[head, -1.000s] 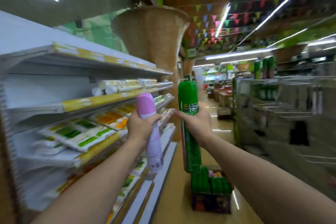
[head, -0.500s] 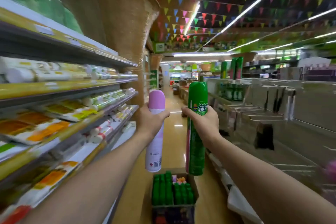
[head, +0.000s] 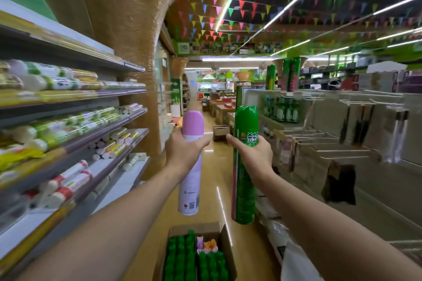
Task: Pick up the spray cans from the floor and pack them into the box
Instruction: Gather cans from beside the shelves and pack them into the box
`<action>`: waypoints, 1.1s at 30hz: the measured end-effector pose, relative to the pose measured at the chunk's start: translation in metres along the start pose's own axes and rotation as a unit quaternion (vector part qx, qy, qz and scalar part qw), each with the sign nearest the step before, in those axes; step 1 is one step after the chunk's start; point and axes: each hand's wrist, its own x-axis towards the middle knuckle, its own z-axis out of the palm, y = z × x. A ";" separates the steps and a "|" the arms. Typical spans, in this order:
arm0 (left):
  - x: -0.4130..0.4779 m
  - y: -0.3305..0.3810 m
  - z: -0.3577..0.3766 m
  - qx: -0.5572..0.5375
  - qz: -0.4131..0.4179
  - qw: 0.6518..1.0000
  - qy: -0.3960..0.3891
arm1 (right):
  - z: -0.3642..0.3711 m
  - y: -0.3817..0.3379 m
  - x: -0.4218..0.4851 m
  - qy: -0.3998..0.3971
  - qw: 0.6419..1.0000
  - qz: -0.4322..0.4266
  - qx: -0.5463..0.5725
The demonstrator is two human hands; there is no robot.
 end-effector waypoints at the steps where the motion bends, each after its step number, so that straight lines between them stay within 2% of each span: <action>1: 0.012 -0.009 0.015 0.004 -0.002 1.000 -0.001 | 0.002 0.010 0.021 -0.005 1.000 0.001 0.001; 12: 0.154 -0.099 0.122 0.044 -0.029 0.998 0.017 | 0.069 0.112 0.209 -0.060 0.998 0.021 -0.003; 20: 0.275 -0.228 0.150 0.051 -0.075 0.996 0.024 | 0.167 0.213 0.303 -0.075 0.996 0.030 -0.023; 26: 0.368 -0.321 0.168 0.078 -0.129 0.988 0.008 | 0.234 0.287 0.366 -0.051 0.995 0.075 -0.041; 33: 0.424 -0.431 0.208 0.113 -0.201 0.973 -0.014 | 0.281 0.395 0.421 -0.066 0.984 0.156 -0.048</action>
